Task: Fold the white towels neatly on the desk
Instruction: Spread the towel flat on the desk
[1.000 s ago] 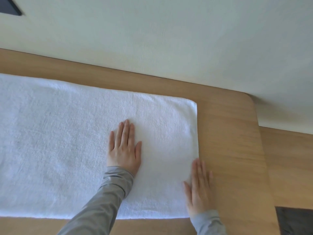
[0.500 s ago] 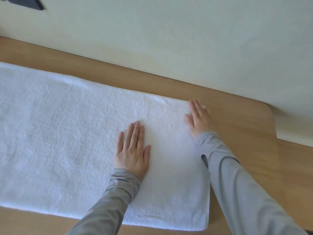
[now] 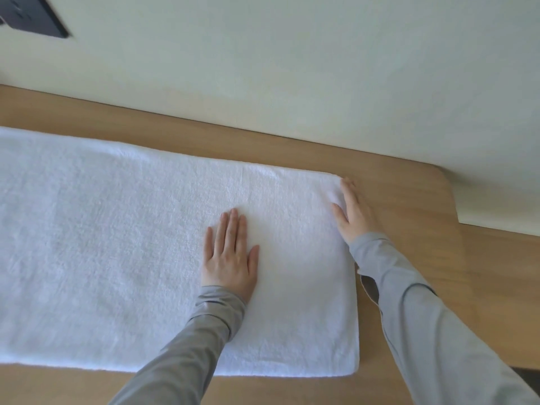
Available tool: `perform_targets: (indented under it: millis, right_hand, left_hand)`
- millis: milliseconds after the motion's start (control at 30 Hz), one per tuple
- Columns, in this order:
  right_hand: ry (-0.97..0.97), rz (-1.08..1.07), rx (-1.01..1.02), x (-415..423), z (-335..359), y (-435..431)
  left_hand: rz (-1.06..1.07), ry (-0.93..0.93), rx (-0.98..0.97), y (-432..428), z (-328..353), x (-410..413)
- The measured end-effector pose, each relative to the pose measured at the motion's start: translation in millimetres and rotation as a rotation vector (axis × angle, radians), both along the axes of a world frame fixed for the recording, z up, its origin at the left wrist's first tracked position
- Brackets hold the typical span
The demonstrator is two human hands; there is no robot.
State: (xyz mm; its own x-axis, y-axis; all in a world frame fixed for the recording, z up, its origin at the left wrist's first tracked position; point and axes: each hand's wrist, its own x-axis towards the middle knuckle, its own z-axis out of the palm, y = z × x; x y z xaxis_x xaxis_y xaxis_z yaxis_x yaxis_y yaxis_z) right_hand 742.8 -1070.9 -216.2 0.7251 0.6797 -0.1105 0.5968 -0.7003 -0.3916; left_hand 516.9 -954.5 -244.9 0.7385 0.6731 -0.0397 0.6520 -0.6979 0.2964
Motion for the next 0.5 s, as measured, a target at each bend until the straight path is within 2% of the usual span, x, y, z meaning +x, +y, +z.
perform_targets:
  millis: [133,233,367,433,500]
  right_hand:
    - [0.024,-0.051,-0.007,9,6,-13]
    - [0.048,-0.047,-0.019,26,4,-7]
    - [0.116,0.02,-0.072,50,1,12]
    - [0.139,0.075,-0.097,59,1,22]
    - [0.191,0.142,-0.103,65,0,28]
  left_hand:
    - [-0.011,-0.064,-0.072,3,3,-4]
    - [0.109,-0.235,-0.166,-4,14,-9]
    - [0.581,-0.45,-0.211,-41,30,-27]
    - [0.913,-0.485,-0.292,-69,35,-37]
    - [1.116,-0.481,-0.419,-100,37,-44]
